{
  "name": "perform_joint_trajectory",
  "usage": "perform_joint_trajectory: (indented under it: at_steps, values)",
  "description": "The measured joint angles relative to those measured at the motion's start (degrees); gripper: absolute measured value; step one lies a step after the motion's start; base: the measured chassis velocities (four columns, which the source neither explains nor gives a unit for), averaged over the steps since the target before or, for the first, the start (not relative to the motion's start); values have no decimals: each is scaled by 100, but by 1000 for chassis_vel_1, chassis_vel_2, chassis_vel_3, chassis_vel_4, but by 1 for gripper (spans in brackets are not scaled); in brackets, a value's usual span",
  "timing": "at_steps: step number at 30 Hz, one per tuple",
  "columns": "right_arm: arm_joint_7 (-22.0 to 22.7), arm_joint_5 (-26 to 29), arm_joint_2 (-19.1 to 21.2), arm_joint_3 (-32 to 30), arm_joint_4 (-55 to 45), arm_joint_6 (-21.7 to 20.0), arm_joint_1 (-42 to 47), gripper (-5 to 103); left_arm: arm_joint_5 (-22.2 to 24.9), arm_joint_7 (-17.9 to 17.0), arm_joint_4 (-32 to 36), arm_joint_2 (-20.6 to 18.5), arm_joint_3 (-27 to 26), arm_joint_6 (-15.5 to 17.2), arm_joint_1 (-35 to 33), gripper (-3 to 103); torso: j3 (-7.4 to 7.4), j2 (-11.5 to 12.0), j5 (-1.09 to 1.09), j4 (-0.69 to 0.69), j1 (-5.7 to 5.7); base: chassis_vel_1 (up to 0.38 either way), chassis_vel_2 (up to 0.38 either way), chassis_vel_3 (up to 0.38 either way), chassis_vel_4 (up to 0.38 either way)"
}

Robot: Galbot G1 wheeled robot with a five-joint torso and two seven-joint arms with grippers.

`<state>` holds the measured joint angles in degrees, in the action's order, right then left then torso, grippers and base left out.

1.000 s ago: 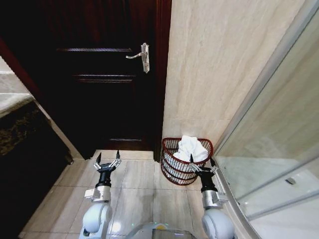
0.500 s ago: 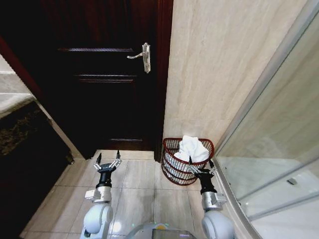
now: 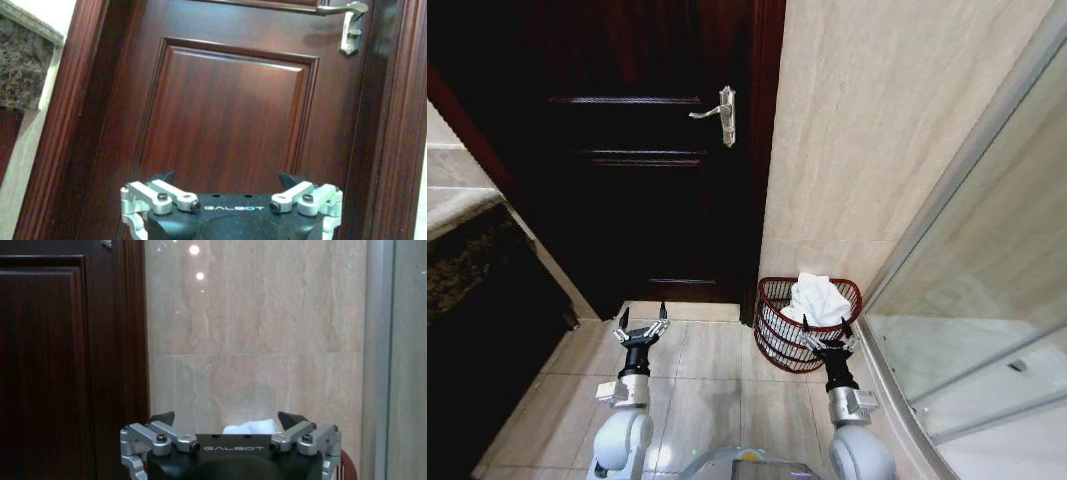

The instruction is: Discard the used towel into the hamper.

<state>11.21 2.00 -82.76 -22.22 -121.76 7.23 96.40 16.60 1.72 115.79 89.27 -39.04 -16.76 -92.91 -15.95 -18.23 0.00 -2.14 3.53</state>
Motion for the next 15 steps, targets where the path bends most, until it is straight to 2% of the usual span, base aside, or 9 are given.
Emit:
perform_joint_trajectory:
  at_steps: [15]
  values:
    - [-18,-74,-36,66,-38,2,-8,100,43,-4,-26,-19,-35,-27,17,100,0,0,0,0,0,0,0,0,0]
